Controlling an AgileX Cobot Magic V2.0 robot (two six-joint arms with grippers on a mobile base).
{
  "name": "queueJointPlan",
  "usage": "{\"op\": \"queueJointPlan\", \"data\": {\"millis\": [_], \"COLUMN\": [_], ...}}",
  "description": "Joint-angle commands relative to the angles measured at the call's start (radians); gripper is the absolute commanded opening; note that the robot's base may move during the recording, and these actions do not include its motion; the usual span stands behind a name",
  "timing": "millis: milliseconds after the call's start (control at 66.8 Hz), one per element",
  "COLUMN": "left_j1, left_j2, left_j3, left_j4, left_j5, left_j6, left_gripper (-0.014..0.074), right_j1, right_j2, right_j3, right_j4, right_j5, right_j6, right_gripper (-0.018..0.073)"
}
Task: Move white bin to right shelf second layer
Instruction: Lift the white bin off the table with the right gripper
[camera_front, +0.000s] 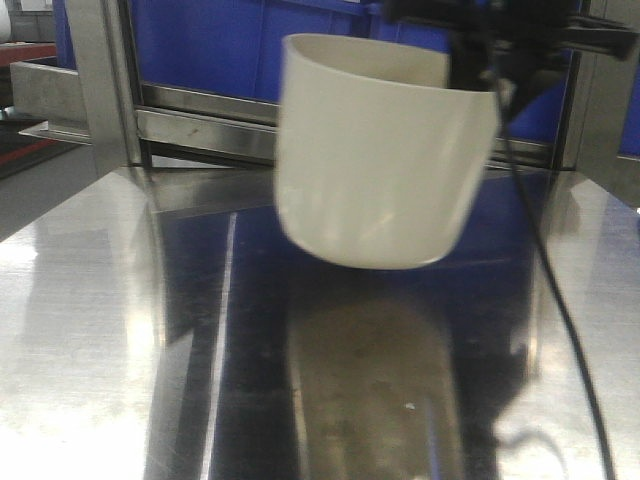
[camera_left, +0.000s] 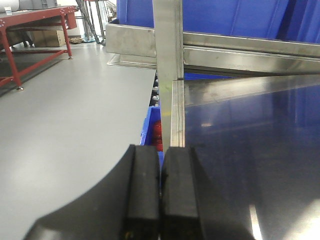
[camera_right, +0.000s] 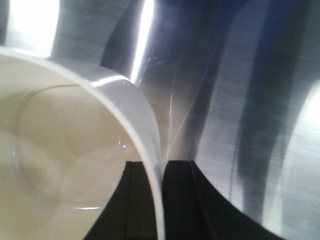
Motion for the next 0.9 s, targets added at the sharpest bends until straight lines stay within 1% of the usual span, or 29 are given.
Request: {"op": "queueJointPlan", "data": {"millis": [0,150,225,329,389,464,569,674,794,883], "left_j1": [-0.006,-0.006,-0.006,-0.006,-0.006,-0.006,-0.006,-0.006,-0.006,-0.006], "left_j2": [-0.016,-0.016,-0.016,-0.016,-0.016,-0.016,-0.016,-0.016,-0.016,-0.016], "left_j3": [0.037,0.037,0.037,0.037,0.037,0.037,0.037,0.037,0.037,0.037], "left_j4": [0.0,0.0,0.0,0.0,0.0,0.0,0.0,0.0,0.0,0.0], "left_j5": [-0.081,-0.081,-0.081,-0.081,-0.081,-0.081,-0.081,-0.081,-0.081,-0.081], "left_j6": [-0.005,-0.005,-0.005,-0.005,-0.005,-0.005,-0.005,-0.005,-0.005,-0.005], "left_gripper": [0.0085,0.0085,0.0085,0.0085,0.0085,0.0085,0.0085,0.0085,0.0085,0.0085], "right_j1": [-0.073,-0.206,-0.256,-0.327,-0.356,-0.383,-0.4,-0.4,-0.4,-0.4], "right_j2": [-0.11,-0.217,-0.269,-0.34,-0.379,-0.429,-0.503,-0.592,-0.701,-0.791], "right_j3": [0.041,0.176,0.233,0.307,0.345,0.388,0.449,0.498,0.547,0.575], "right_j4": [0.006,-0.012,-0.034,-0.077,-0.085,-0.092,-0.092,-0.085,-0.085,-0.085], "right_j5": [-0.08,-0.127,-0.142,-0.17,-0.189,-0.209,-0.239,-0.249,-0.254,-0.266], "right_j6": [-0.035,-0.035,-0.037,-0.076,-0.1,-0.127,-0.13,-0.136,-0.177,-0.178], "right_gripper": [0.0057,0.0057,0.0057,0.0057,0.0057,0.0057,0.0057,0.0057,0.0057,0.0057]}}
